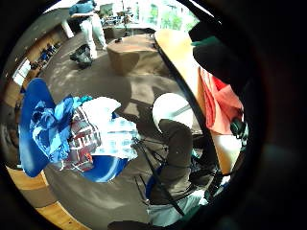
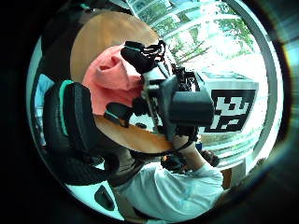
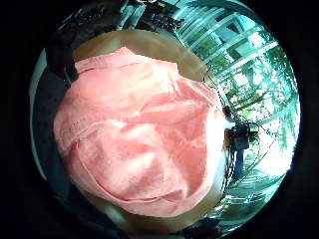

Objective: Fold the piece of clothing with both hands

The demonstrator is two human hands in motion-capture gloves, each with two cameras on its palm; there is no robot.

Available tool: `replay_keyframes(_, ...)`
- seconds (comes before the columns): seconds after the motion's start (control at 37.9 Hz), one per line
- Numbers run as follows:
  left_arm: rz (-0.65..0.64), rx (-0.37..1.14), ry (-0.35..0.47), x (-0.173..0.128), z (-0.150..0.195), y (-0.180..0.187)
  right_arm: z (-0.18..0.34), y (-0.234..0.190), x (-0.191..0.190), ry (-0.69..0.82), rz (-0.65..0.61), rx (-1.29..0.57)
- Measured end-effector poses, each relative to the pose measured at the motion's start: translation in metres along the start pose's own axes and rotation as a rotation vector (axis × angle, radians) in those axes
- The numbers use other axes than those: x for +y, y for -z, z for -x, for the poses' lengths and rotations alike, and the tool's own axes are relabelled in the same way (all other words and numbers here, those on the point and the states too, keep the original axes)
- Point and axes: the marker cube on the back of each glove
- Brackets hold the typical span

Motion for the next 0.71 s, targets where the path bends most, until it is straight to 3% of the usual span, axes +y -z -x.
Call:
replay_keyframes(0.18, 0.04, -0.121, -0.097, -0.004, -0.053, -0.003, -0.1, 0.05, 0.07, -0.162, 0.004, 0.108)
replay_keyframes(0.37, 0.104, -0.284, -0.181, -0.002, -0.115, -0.011, -0.192, 0.112, 0.139, -0.437, 0.198, 0.391)
replay_keyframes(0.53, 0.06, -0.332, -0.231, -0.009, -0.146, -0.026, -0.213, 0.131, 0.162, -0.564, 0.182, 0.395)
replay_keyframes(0.71, 0.135, -0.307, -0.279, -0.003, -0.171, -0.034, -0.212, 0.13, 0.167, -0.586, 0.145, 0.335)
